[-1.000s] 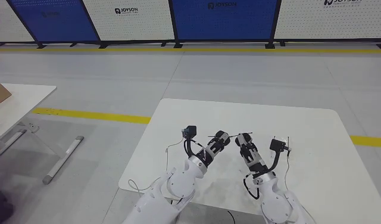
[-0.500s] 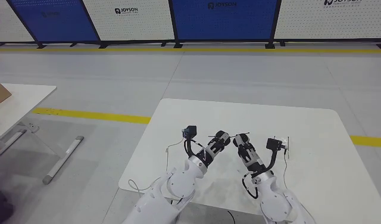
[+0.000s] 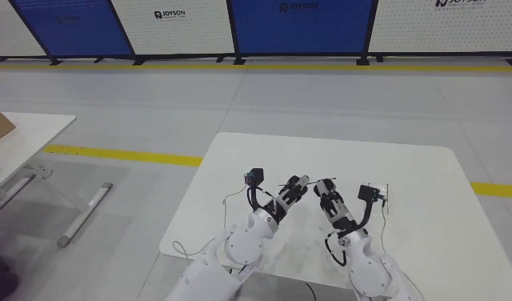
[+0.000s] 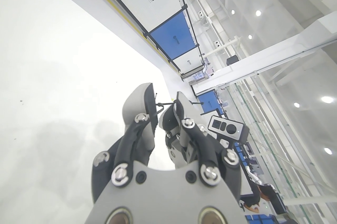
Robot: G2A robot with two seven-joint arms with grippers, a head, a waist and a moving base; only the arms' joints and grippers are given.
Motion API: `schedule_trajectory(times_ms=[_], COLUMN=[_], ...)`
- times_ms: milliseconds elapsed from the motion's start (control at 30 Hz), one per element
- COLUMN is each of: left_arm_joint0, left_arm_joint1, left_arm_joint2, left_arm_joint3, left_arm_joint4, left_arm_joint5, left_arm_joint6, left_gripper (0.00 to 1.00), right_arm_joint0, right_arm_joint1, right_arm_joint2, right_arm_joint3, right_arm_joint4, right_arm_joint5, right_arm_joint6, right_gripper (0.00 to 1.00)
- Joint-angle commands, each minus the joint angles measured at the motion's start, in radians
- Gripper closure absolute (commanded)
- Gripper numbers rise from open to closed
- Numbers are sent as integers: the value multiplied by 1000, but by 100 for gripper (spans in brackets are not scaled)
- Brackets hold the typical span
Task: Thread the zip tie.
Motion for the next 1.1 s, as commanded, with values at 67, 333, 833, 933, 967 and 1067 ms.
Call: schedule_trajectory(times_ms=[67,333,833,933,967,1067], left_arm_joint0=[6,5,-6,-8,-9,-13], left_arm_joint1=[1,1,1,0,0,-1], left_arm_joint2=[-3,-10,-17,-18,-17,-16], left_arm_joint3=[-9,-10,-8,-8,-7,-7], left_arm_joint4=[2,6,1,0,0,0], left_arm_joint5=[-2,0,8,10,11,14], left_arm_joint6=[-1,-6,-21,-23,-24,-28], left_gripper=[7,56,100,100,100,100], right_arm_joint0=[1,-2,-1,1,2,3], right_arm_joint1=[-1,-1,-2,-2,-3,-3], right_arm_joint2=[4,18,24,25,26,26], right_arm_joint3=[1,-7,-14,-13,-13,-13], right_arm_joint4=[4,8,12,16,17,19], right_arm_joint5=[9,20,31,33,33,34], right_arm_joint6=[-11,-26,-25,-26,-26,-24], right_gripper=[100,100,100,100,100,100])
